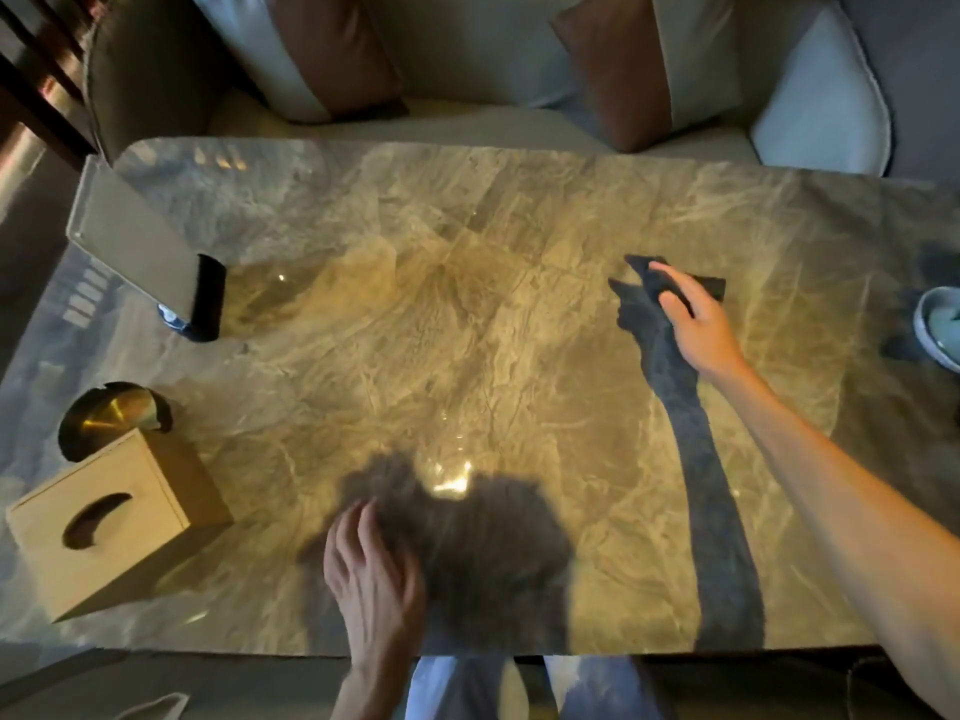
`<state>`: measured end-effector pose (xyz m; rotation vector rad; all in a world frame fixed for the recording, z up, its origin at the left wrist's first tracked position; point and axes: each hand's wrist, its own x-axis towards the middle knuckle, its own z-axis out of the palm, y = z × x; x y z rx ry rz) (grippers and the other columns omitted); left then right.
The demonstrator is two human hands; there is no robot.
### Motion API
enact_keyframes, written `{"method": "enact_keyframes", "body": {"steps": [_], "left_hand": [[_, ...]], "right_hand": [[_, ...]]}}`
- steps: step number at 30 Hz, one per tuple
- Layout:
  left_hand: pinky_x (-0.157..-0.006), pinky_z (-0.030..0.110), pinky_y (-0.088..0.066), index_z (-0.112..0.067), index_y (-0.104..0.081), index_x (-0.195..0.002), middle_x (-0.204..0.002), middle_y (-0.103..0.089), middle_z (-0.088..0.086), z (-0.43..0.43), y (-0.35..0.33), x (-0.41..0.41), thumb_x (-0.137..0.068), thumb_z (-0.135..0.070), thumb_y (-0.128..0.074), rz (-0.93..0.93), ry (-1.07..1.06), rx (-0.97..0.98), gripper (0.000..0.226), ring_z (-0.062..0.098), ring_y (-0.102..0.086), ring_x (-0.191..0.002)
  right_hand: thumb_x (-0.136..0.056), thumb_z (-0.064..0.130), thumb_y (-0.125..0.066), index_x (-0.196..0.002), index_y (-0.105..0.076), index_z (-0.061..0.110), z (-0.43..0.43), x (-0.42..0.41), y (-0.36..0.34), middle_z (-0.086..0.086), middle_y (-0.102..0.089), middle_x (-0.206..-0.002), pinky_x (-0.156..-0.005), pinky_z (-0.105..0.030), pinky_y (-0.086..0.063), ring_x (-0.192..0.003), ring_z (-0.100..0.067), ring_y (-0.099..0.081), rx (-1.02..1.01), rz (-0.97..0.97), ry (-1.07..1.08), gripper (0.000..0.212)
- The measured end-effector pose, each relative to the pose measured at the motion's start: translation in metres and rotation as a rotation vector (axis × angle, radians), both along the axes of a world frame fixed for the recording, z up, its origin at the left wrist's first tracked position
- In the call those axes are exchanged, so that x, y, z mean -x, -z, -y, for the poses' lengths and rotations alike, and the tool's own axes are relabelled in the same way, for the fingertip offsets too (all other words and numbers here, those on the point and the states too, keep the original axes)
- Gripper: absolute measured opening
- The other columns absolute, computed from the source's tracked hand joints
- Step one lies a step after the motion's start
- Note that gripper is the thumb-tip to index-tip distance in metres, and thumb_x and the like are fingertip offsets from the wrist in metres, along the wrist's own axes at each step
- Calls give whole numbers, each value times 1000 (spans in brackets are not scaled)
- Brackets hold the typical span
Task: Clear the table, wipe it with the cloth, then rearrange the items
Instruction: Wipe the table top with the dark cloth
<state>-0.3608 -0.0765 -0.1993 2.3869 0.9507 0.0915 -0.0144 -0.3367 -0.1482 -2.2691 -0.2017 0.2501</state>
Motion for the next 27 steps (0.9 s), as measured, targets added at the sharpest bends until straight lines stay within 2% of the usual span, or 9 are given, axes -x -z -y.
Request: {"method": "enact_keyframes", "body": {"steps": [4, 9, 11, 13, 16, 19, 21, 23, 27], "left_hand": [[-120, 48, -15, -7, -34, -144, -151, -32, 15, 7, 18, 32, -88, -34, -37, 48, 88, -21, 62, 34, -22, -146], [-123, 43, -10, -3, -28, -146, -157, -23, 13, 4, 15, 31, -91, -26, -38, 178, 35, 98, 61, 30, -7, -151], [-121, 49, -14, 0, -30, -145, -157, -25, 14, 6, 15, 34, -91, -23, -38, 212, 25, 115, 59, 31, -8, -151], [-119, 54, -18, 1, -32, -144, -156, -27, 15, 5, 17, 34, -90, -21, -39, 242, 17, 126, 59, 32, -8, -150], [-118, 56, -18, 0, -34, -144, -156, -29, 14, 5, 17, 32, -87, -21, -40, 232, 19, 142, 60, 32, -9, -150], [-118, 56, -18, 1, -36, -143, -155, -31, 13, 5, 16, 32, -86, -21, -40, 277, 11, 169, 61, 31, -12, -150], [-119, 54, -19, 2, -36, -142, -155, -32, 13, 3, 18, 32, -86, -19, -41, 324, 14, 171, 61, 31, -13, -150], [-120, 51, -18, 1, -35, -143, -156, -31, 12, 3, 17, 33, -85, -19, -42, 369, 5, 221, 62, 31, -13, -150], [-123, 37, -10, -2, -26, -148, -160, -20, 6, -2, 7, 31, -87, -18, -41, 402, -62, 378, 65, 27, -5, -151]], "right_hand": [[-103, 27, -42, -138, -49, 40, -61, 12, 58, 12, -46, -150, -117, -65, 5, -151, -25, -17, 323, 71, -131, 38], [-95, 22, -49, -139, -44, 40, -142, 169, 72, 2, -49, -149, -116, -67, -6, -147, -34, -29, 397, 329, -676, 48], [-97, 15, -46, -146, -37, 40, -114, 248, 78, 1, -45, -152, -117, -64, -15, -146, -33, -30, 354, 250, -881, 55], [-92, 17, -55, -143, -39, 44, -71, 274, 73, 14, -49, -148, -119, -61, -11, -148, -23, -27, 449, 431, -1060, 60], [-80, 9, -67, -138, -42, 41, -28, 197, 64, 12, -56, -141, -113, -67, -20, -144, -14, -28, 451, 298, -752, 71], [-102, 26, -39, -142, -38, 45, -37, 93, 62, 11, -41, -154, -117, -66, -4, -151, -17, -17, 374, 114, -166, 43], [-104, 38, -31, -146, -36, 43, -73, 39, 65, 10, -35, -158, -119, -62, 3, -152, -17, -14, 368, 102, 11, 42], [-103, 36, -34, -147, -37, 40, -131, 32, 68, 10, -39, -155, -118, -63, 0, -151, -20, -19, 390, 154, -28, 44], [-97, 28, -38, -144, -43, 38, -211, 123, 71, 18, -48, -147, -117, -65, -10, -148, -19, -27, 333, 350, -599, 48]]}}
